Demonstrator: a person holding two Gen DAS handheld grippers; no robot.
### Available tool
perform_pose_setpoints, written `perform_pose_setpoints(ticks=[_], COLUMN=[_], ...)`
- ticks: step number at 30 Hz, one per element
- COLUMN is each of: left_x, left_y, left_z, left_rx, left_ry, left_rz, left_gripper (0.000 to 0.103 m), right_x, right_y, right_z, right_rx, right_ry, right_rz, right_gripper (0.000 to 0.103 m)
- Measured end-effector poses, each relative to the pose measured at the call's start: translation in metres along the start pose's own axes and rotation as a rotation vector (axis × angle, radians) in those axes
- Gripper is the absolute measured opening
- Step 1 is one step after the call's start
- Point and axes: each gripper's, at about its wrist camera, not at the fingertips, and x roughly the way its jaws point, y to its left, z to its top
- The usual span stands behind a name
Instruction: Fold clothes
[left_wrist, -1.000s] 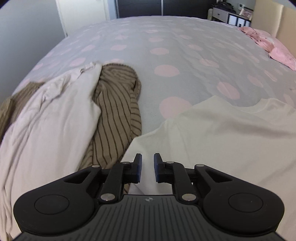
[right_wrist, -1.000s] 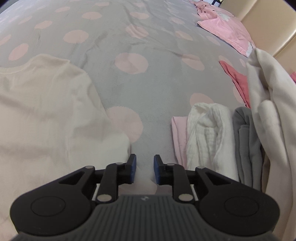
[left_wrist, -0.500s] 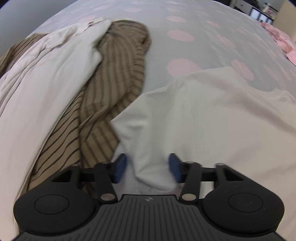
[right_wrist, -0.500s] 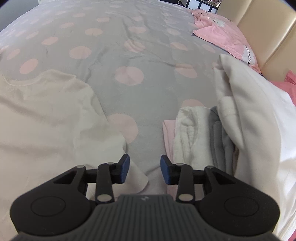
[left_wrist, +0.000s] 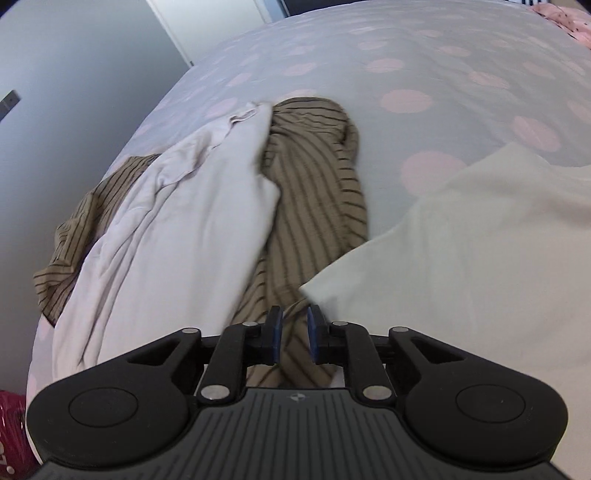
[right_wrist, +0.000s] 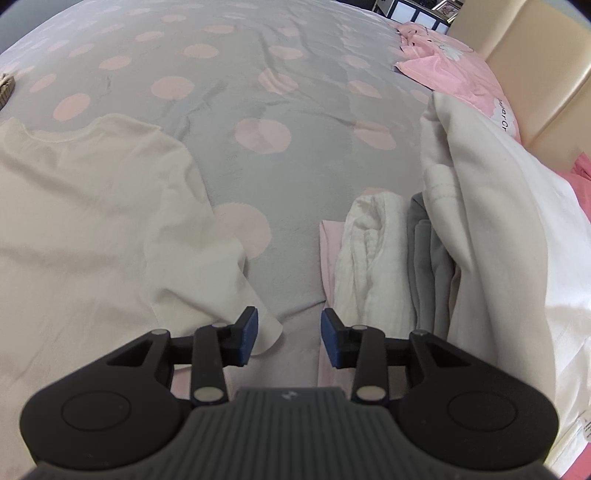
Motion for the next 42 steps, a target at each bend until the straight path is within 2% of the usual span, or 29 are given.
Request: perform_pose_setpoints(ticks=[4, 7, 10, 15, 19, 24, 30, 35, 38, 42], left_x=[-0.011, -0.023, -0.038, -0.063, -0.078, -0.093, -0.106, -0.115, -0.12, -0.122], left_y=[0.01, 0.008, 0.005, -0.005, -0.014, -0.021, -0.026, -0.032, -0.036, -0.046], left_z=[-0.01, -0.024, -0.043, -0.083, -0.12, -0.163, -0.208, -0.234, -0.249, -0.272], left_rx=[-0.024, 0.013, 0.044, 0.135, 0.186, 0.231, 0.304, 0.412, 0.476, 0.568], left_ry=[0.007, -0.001, -0.017, -0.026, 0.0, 0.06, 0.14, 0.206, 0.245, 0.302], left_rz=[-0.062, -0.119, -0.209, -0.371, -0.453, -0.536, -0.58, -0.595, -0.604, -0.608], left_gripper=[0.02, 0.029, 0.039, 0.039, 0.039, 0.039, 0.04, 0.041, 0.045, 0.045], right_x=[-0.007, -0.016, -0.025, -0.04, -0.046, -0.047, -0.054, -0.057, -0.052, -0.049], right_y=[0.003, 0.009, 0.016, 0.03, 0.049, 0.071, 0.089, 0.113, 0.127, 0.137], right_z=[-0.009, -0.021, -0.034, -0.069, -0.11, -0.16, -0.203, -0.225, -0.233, -0.238], right_rx=[-0.025, -0.04, -0.058, -0.047, -0.035, -0.059, -0.115, -0.25, -0.335, -0.406], right_ry=[0.001, 0.005, 0.011, 0.03, 0.07, 0.134, 0.237, 0.31, 0.321, 0.326], right_rz=[0.018, 0.046, 0.085, 0.21, 0.32, 0.392, 0.451, 0.506, 0.51, 0.508], right_gripper=[0.043, 0.048, 0.049, 0.05, 0.05, 0.05, 0.05, 0.049, 0.048, 0.048])
